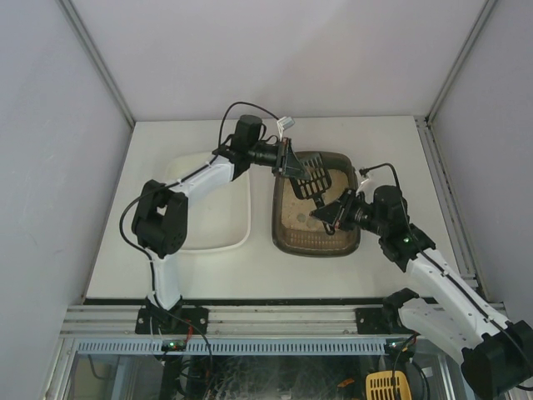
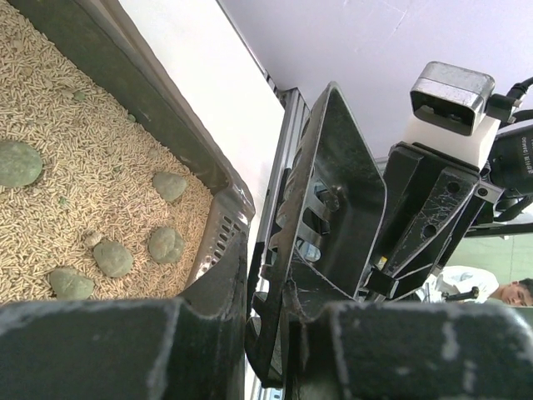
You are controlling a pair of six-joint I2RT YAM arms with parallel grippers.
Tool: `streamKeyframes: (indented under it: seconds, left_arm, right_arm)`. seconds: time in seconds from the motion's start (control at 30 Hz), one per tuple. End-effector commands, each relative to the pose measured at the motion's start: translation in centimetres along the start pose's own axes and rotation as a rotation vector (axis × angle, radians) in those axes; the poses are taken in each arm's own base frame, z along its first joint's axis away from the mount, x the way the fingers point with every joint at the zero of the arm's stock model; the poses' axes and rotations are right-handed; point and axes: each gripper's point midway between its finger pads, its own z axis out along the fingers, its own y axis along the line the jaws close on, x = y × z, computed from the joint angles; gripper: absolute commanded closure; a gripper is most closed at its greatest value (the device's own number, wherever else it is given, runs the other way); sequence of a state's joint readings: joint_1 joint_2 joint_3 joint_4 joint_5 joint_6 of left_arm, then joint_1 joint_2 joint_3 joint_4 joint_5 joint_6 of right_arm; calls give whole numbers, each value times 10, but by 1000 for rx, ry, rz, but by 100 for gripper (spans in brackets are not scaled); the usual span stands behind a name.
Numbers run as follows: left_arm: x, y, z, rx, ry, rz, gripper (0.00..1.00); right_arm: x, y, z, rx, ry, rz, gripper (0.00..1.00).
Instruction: Clean the litter box
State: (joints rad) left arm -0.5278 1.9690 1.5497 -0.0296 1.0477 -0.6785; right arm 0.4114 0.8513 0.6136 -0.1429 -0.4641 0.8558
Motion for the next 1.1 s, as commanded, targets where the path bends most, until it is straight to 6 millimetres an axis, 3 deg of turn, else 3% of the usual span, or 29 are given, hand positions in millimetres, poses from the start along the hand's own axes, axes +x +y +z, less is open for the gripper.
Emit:
streamKeyframes:
  seconds: [0.0,0.1,0.17,0.2,0.33,0.43,0.57,0.7,0.87,1.07]
  left_arm:
    - [-2,-30,-10,43,-10,58,96]
    - [-2,-34,-12,35,-6,50,63]
    - [-4,-29,-16,-33,-11,53,12]
    - [-7,-29,-18,-75,-20,60,1]
    - [-36,-28,-42,-315,-147,103,0]
    - [-64,-27,-71,-499,-330,87,0]
    - [-85,-21,-102,-611,-532,10,0]
    - [-80,3,-112,-655,-649,-152,0]
    - [-57,37,-117,-725,-716,-308,0]
    - [-29,63,-122,-788,-748,-408,0]
  right_arm:
    - [-7,12,4,-53,-26,-11,100]
    - [-8,12,1,-41,-43,-1,100]
    - [-7,7,-1,-13,-49,12,100]
    - [-6,4,-3,12,-45,20,100]
    - [-4,-12,-16,169,-23,30,100]
    - [-4,-30,-31,352,20,30,100]
    - [-5,-55,-49,628,134,26,100]
    - [-14,-62,-43,732,208,-17,100]
    - [-16,-71,-22,780,295,-41,100]
    - [-22,-69,2,779,344,-101,100]
